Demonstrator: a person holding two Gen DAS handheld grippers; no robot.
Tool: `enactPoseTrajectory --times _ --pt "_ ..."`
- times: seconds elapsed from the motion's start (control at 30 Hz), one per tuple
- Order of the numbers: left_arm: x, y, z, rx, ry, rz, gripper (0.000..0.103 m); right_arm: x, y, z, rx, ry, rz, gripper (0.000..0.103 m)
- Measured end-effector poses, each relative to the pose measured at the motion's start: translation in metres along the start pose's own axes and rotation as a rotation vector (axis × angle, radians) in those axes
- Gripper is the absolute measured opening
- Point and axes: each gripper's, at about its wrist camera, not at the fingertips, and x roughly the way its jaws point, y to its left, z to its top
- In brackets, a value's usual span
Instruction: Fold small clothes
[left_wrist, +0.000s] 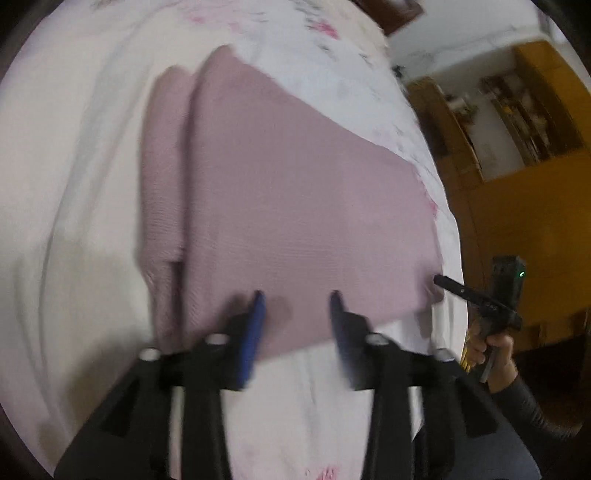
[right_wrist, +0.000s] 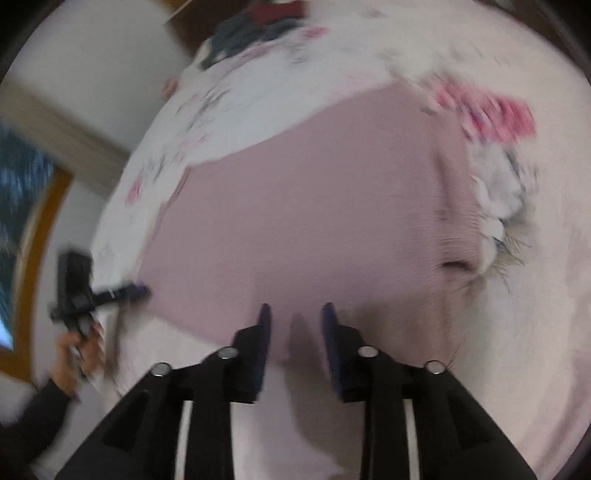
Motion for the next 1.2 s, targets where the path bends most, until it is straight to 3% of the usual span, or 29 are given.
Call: enactPoseTrajectory --times 0.07,0.1,0.23,0.3,0.5,0.73,1.0,1.1,1.17,1.2 --pt "-0.002 0.011 -0.004 -0.037 0.013 0.015 0.047 0.007 0.044 -0.019 -0.199 0.006 -0.161 0.045" --pt "-0.008 0.021 -0.007 -0.085 -0.001 -0.025 0.047 0.015 0.068 -0.033 -0.317 0.008 -0.244 0.048" --pt "-0.04 0.055 -0.008 -0.24 -0.078 -0.145 0.061 0.052 0.145 -0.078 -0.638 -0.01 -0.413 0.064" --pt "-0.05 0.07 -0.006 -0.276 -0.072 -0.144 0.067 0.075 0.179 -0.098 -0.799 -0.041 -0.502 0.065" --pt "-0.053 0.083 0.001 -0.326 -0.081 -0.204 0.072 0.143 0.238 -0.12 -1.11 -0.128 -0.703 0.065" --pt "-0.036 0.086 0.042 -0.329 -0.059 -0.24 0.073 0.2 0.278 -0.102 -1.239 -0.198 -0.798 0.064" --pt "-0.024 0.092 0.069 -0.32 -0.03 -0.231 0.075 0.243 0.314 -0.074 -1.242 -0.245 -0.83 0.056" --pt "-0.022 0.09 0.08 -0.319 -0.029 -0.229 0.075 0.248 0.321 -0.065 -1.224 -0.243 -0.816 0.043" --pt "-0.021 0.092 0.084 -0.327 -0.026 -0.234 0.077 0.251 0.32 -0.052 -1.18 -0.216 -0.783 0.02" --pt "-0.019 0.093 0.086 -0.33 -0.022 -0.237 0.079 0.251 0.321 -0.05 -1.162 -0.217 -0.773 0.019"
